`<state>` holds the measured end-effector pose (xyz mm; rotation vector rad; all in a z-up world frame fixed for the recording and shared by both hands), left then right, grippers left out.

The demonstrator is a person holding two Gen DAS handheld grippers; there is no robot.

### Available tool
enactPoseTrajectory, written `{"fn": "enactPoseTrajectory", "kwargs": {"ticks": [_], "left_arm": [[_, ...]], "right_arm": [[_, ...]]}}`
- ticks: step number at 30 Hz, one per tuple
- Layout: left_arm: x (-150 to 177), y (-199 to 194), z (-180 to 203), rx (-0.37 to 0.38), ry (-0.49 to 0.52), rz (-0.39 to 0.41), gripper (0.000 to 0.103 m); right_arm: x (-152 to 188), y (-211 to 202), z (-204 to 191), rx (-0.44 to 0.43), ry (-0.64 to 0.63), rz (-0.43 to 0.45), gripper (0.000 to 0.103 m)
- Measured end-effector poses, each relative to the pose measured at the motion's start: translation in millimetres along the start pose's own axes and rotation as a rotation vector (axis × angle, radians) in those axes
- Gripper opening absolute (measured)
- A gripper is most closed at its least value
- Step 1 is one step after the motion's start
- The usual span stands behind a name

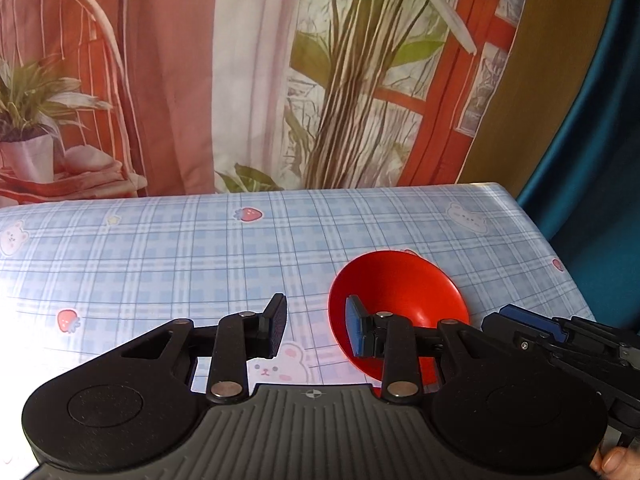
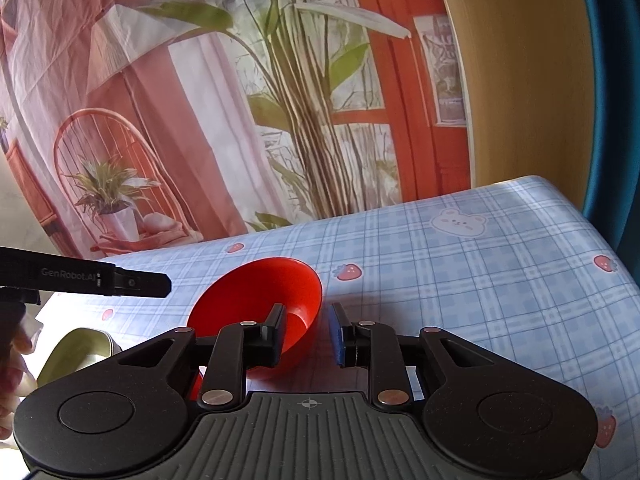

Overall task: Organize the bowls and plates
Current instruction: 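Grasp the rim of a red bowl with the left gripper, then lift the red bowl and carry it toward another red bowl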

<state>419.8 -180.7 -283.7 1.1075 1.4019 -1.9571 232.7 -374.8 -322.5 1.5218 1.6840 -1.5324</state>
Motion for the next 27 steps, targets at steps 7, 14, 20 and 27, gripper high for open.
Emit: {"fn": "enactPoseTrajectory", "kwargs": {"ticks": [7, 14, 20, 27], "left_arm": [[19, 25, 3, 0.006, -0.017, -0.062, 0.034], [24, 33, 9, 0.027, -0.012, -0.083, 0.031], [24, 31, 14, 0.041, 0.015, -0.083, 0.018], [25, 29, 22, 0.062, 0.029, -0.082, 0.014]], "right_arm": [[9, 12, 2, -0.013, 0.019, -0.028, 0.023], [10, 17, 2, -0.023, 0.017, -0.041, 0.023], [12, 21, -1, -0.037, 0.008, -0.065, 0.023], [13, 21, 2, -0.028, 0.019, -0.065, 0.022]]}}
Point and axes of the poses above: each gripper's, at about its wrist camera, not at the fingertips, and y roughly the way its jaws point, z to its right, x to its underside, the point moved 8 cm from there along y, roughly the way its jaws point, and after that the axes turned 15 degrees about z, right-handed, at the moved point
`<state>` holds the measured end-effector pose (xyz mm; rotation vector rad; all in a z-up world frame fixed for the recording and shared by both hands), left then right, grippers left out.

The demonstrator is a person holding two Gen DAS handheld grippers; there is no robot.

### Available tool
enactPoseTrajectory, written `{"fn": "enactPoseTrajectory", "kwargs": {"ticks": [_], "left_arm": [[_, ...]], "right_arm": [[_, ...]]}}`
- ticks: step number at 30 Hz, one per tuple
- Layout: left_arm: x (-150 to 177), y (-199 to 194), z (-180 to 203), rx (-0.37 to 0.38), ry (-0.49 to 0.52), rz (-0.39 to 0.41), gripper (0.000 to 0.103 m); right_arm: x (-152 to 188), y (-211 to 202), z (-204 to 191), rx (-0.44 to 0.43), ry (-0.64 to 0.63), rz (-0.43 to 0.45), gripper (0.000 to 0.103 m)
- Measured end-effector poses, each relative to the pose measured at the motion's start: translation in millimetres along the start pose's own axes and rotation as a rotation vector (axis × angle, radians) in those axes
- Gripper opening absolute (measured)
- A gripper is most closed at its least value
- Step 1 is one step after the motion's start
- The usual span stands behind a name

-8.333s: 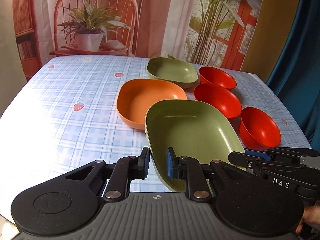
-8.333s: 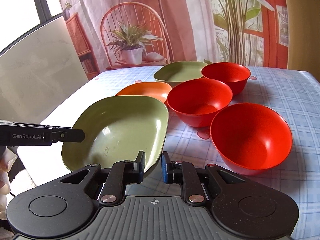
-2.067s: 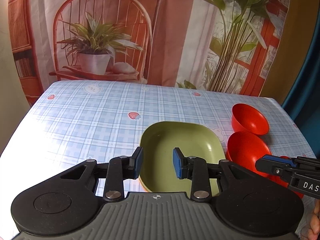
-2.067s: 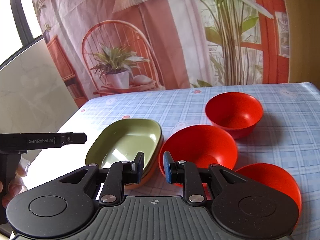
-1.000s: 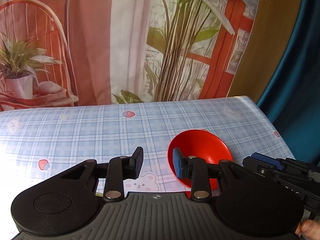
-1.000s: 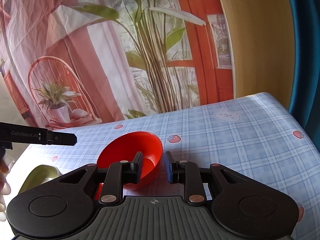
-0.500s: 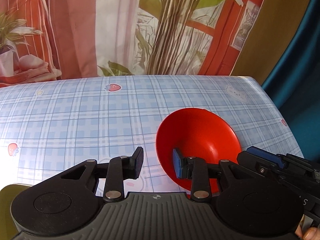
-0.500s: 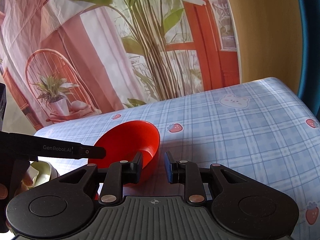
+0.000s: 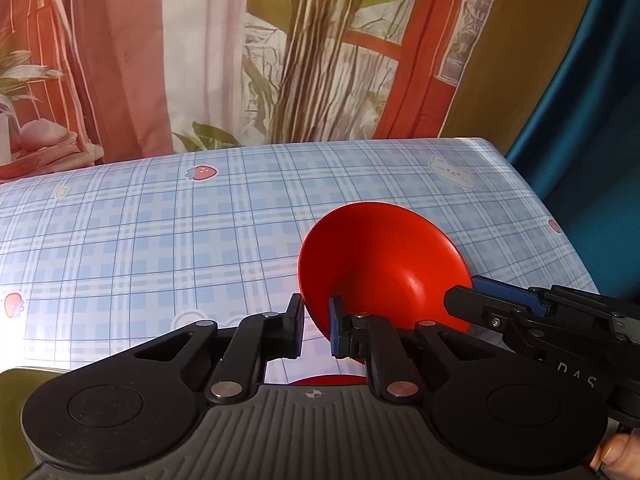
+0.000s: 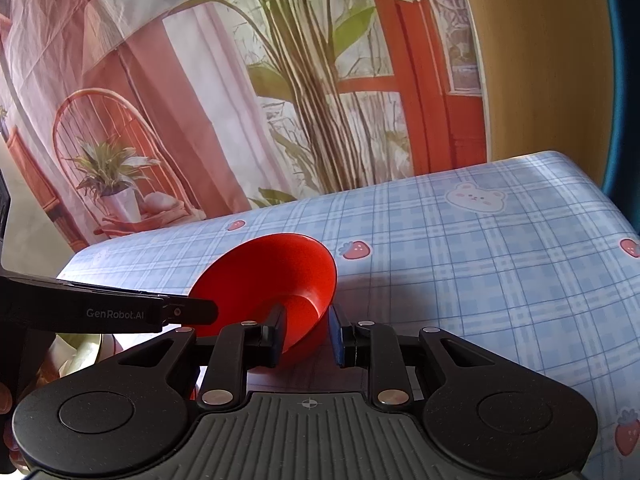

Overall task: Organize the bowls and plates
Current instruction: 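Lift the red bowl and carry it toward another red bowl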

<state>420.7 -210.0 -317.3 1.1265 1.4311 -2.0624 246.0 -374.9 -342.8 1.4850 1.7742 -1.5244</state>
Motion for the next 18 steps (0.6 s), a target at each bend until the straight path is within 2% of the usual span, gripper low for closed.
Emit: {"fn": "enactPoseTrajectory", "kwargs": {"ticks": [9, 18], "left_arm": [[-6, -14, 5, 0.021, -0.005, 0.037, 0.014], [-16, -57, 6, 0.016, -0.004, 0.102, 0.014]], "right_arm": [[-10, -13, 1, 0.024, -0.022, 0.037, 0.017], [-24, -40, -22, -0.006, -0.035, 0.087, 0.017]]}}
Point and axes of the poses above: each gripper's, at about its wrist camera, not at the fingertips, and y roughly the way its jaws point, z to its right, x to its underside, the point moved 8 cm from there along y, roughly the way its jaws point, and after that the axes turned 15 degrees about z, right-handed, at the moved point
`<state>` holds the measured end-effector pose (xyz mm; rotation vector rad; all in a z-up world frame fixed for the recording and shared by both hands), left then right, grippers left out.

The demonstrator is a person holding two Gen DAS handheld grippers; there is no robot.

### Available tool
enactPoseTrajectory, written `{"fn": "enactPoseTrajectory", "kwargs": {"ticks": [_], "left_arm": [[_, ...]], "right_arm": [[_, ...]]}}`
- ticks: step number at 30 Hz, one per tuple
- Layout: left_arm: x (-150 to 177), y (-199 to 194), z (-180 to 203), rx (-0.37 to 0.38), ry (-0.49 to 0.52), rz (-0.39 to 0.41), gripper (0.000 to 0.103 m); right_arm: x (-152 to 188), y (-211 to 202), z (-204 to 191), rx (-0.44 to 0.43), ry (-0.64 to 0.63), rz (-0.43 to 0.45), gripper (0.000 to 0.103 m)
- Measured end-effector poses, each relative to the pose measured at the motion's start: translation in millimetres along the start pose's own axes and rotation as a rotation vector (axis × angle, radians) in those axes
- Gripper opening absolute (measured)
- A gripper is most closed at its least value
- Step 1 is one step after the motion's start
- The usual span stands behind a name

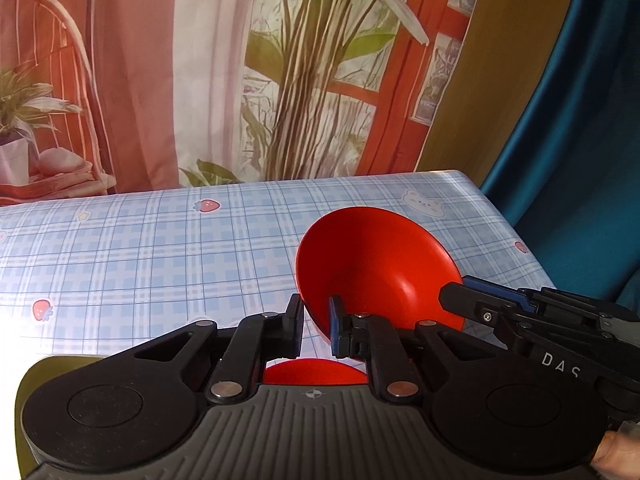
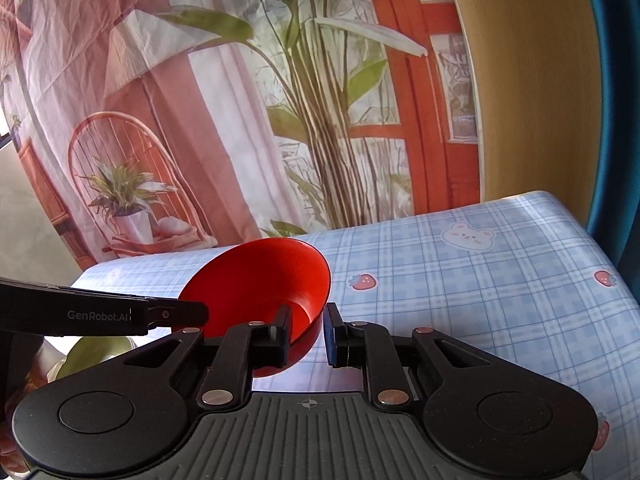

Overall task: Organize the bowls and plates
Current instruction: 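Lift the red bowl and carry it toward another red bowl, then lower the red bowl into the other red bowl and release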

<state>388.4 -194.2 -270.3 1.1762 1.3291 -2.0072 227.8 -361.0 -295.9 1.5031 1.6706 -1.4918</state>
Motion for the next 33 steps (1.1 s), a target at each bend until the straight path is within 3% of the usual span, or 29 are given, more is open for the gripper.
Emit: {"fn": "enactPoseTrajectory", "kwargs": {"ticks": [14, 33], "left_arm": [[10, -67, -15, -0.071, -0.015, 0.075, 0.015], [52, -84, -25, -0.119, -0.062, 0.040, 0.017]], "right_arm": [[13, -30, -45, -0.062, -0.017, -0.003, 0.017], [44, -31, -58, -0.070, -0.051, -0.066, 0.017]]}}
Point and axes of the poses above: each gripper's, at about its wrist camera, not at the fingertips, and y roughly the way its jaws point, z to its right, x to its underside, the point moved 8 cm from there along y, roughly the way its jaws point, and after that the axes turned 15 degrees about z, right-handed, at the moved point
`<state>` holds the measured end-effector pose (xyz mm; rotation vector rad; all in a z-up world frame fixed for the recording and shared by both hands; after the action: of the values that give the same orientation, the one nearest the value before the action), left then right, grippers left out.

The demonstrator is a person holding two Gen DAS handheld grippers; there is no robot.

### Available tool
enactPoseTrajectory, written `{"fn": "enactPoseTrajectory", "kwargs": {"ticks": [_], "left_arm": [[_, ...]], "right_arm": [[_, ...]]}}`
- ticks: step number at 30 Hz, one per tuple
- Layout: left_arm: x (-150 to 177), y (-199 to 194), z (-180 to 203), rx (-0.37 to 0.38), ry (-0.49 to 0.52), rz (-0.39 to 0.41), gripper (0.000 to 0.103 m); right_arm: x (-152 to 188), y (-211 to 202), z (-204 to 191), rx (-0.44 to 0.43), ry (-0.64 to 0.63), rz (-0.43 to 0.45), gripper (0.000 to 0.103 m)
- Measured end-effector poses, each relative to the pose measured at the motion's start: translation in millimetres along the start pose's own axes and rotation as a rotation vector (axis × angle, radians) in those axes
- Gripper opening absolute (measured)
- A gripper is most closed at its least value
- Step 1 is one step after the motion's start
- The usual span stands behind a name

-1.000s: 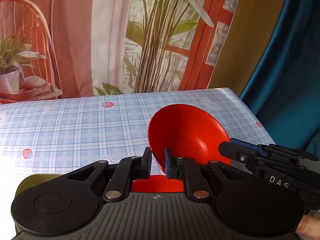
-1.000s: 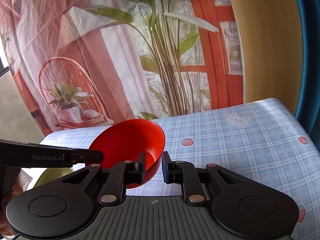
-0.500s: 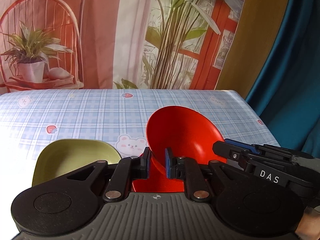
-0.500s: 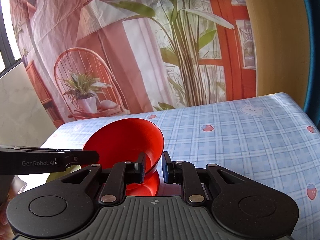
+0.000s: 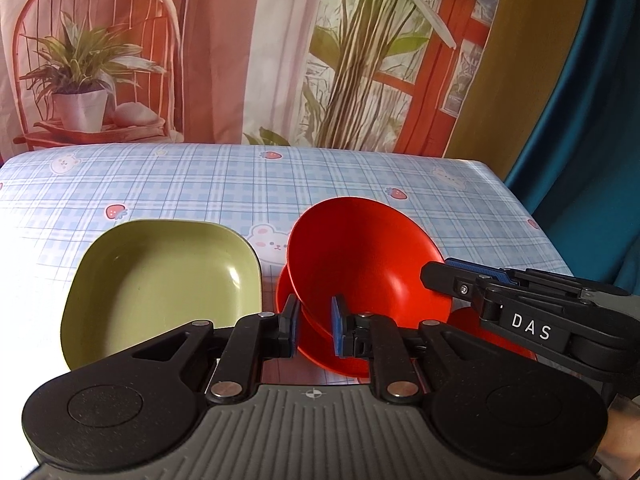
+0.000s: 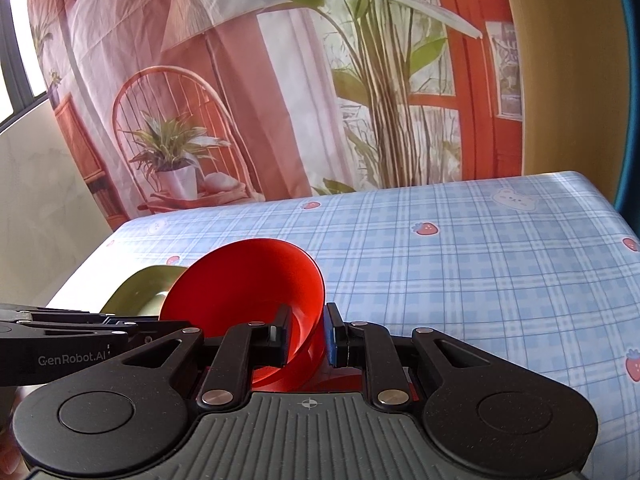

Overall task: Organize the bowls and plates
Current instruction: 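Lower the red bowl into the other red bowl and release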

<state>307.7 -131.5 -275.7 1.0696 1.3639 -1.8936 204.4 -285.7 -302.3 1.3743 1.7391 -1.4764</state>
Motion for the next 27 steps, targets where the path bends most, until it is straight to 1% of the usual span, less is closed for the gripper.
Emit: {"fn": "enactPoseTrajectory", "kwargs": {"ticks": [13, 22, 27], "left_arm": [[12, 1, -1, -0.006, 0.011, -0.034, 0.019], [12, -3, -1, -0.010, 0.015, -0.033, 0.021], [9, -8, 0, -0.021, 0.013, -0.018, 0.021]], "right_arm": [[6, 4, 3, 0.002, 0.004, -0.018, 0.017], [4, 1, 4, 0.008, -0.003, -0.007, 0.018], [1, -8, 9, 0.021, 0.001, 0.006, 0.018]]}}
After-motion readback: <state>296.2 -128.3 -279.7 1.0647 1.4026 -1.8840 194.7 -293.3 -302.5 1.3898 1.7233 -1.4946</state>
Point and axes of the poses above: each gripper's, at about its wrist camera, not at the fingertips, and y roughly the way its jaws point, z to its right, x to its underside, the point moved 8 cm from there along y, roughly the way its jaws point, and after that the axes turned 15 degrees about z, right-handed, at the moved point
